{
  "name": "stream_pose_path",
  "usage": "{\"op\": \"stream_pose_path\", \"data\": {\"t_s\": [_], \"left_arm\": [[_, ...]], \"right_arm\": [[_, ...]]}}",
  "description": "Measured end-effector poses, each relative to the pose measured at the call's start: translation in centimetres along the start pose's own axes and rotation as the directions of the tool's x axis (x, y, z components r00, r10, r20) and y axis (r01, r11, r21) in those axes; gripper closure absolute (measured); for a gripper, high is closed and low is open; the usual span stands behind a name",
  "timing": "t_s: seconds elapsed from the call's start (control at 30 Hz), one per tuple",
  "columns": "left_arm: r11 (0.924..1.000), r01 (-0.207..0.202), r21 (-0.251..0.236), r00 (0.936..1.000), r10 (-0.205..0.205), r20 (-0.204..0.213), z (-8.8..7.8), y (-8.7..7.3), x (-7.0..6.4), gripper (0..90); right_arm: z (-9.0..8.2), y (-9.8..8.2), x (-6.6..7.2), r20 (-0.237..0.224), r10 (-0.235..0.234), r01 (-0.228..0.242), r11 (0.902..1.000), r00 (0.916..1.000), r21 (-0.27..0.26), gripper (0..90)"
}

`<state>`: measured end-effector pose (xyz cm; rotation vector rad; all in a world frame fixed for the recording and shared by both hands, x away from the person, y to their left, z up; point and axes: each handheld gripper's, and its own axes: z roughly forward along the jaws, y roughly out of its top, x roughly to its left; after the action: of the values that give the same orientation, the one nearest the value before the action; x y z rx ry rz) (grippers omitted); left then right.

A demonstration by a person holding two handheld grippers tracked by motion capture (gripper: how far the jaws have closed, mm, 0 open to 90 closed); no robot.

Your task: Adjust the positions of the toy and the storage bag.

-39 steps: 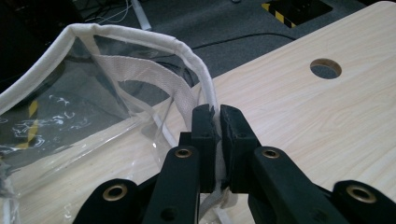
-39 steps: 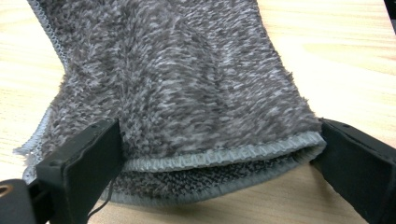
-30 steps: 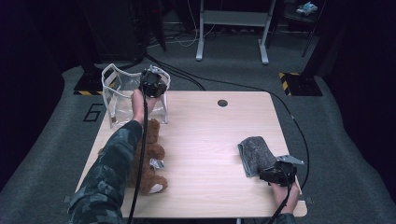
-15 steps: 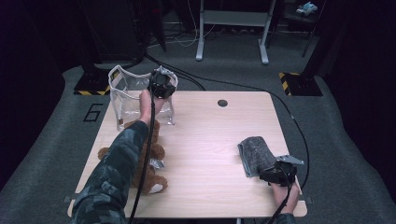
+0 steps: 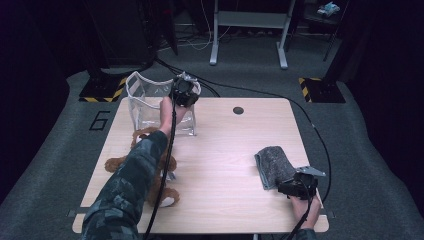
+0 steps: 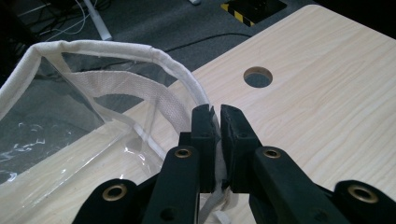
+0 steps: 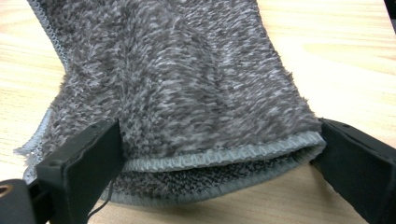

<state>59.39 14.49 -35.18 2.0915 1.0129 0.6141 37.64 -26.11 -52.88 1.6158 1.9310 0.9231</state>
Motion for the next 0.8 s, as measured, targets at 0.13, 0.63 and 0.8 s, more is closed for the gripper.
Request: {"op": "stream_pose_path", "data": {"t_s": [0.13,0.63,0.8], "left_arm": [[1.0000,0.005,0.002,1.0000,-0.005,0.009,0.2,0.4,-0.8,83.5],[0.9996,-0.028,0.001,0.9991,0.028,-0.033,0.2,1.3,-1.7,74.3],[1.0000,-0.003,-0.002,0.9961,0.003,-0.088,-0.1,1.3,-1.6,54.0]], "right_arm": [[0.0,0.0,0.0,0.000,0.000,0.000,1.0000,1.0000,0.000,2.3],[0.0,0.0,0.0,-0.001,0.005,-0.005,1.0000,1.0000,0.000,2.4],[0.0,0.0,0.0,-0.003,0.004,-0.004,1.0000,1.0000,0.000,2.5]]}}
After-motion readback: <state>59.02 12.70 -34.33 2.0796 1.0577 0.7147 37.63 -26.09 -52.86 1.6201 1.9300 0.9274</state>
